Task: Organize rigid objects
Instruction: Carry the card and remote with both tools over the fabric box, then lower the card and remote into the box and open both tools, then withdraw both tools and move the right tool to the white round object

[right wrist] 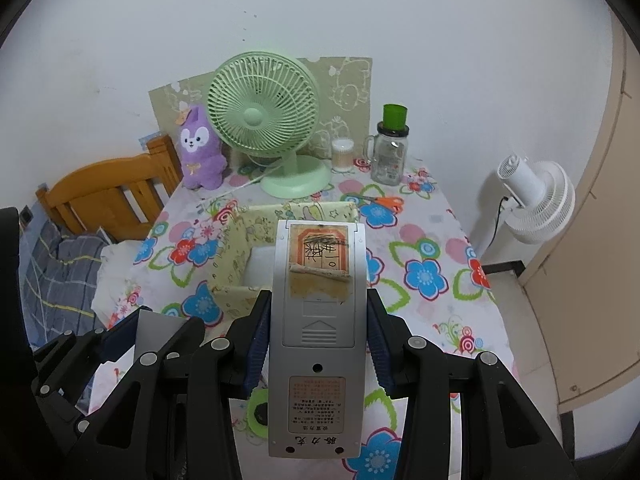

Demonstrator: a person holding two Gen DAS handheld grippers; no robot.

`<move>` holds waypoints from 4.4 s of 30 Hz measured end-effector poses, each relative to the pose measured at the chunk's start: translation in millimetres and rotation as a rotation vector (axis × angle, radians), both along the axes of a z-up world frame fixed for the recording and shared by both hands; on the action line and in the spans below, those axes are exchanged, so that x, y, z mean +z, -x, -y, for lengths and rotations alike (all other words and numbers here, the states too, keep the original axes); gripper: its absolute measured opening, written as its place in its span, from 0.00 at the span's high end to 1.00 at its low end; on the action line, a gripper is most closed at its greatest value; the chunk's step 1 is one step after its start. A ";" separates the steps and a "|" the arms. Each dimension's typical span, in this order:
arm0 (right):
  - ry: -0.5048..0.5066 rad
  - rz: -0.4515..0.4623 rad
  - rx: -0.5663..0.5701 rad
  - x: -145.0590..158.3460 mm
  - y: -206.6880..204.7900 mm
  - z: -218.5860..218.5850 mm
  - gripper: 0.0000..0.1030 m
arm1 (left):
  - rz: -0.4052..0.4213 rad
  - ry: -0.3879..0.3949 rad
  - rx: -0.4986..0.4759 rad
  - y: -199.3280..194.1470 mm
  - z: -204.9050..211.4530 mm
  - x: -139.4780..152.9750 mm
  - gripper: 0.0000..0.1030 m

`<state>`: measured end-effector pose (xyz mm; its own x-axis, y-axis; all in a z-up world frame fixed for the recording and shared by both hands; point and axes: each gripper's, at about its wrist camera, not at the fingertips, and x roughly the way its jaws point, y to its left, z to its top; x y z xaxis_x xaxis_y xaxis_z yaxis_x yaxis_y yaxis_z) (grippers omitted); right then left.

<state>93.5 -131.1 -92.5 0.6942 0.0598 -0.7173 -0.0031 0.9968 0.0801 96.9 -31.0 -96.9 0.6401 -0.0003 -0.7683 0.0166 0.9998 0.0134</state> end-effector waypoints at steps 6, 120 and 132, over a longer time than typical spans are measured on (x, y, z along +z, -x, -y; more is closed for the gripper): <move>-0.018 0.015 0.015 9.1 -8.9 -0.4 0.54 | 0.001 0.021 0.000 -9.7 -2.2 7.7 0.62; -0.049 -0.169 -0.054 -77.7 -128.1 9.8 0.17 | -0.126 0.011 -0.001 -113.4 0.8 -60.4 0.10; -0.045 -0.158 -0.057 -64.2 -88.0 10.9 0.17 | -0.109 0.012 -0.024 -76.5 2.3 -48.4 0.09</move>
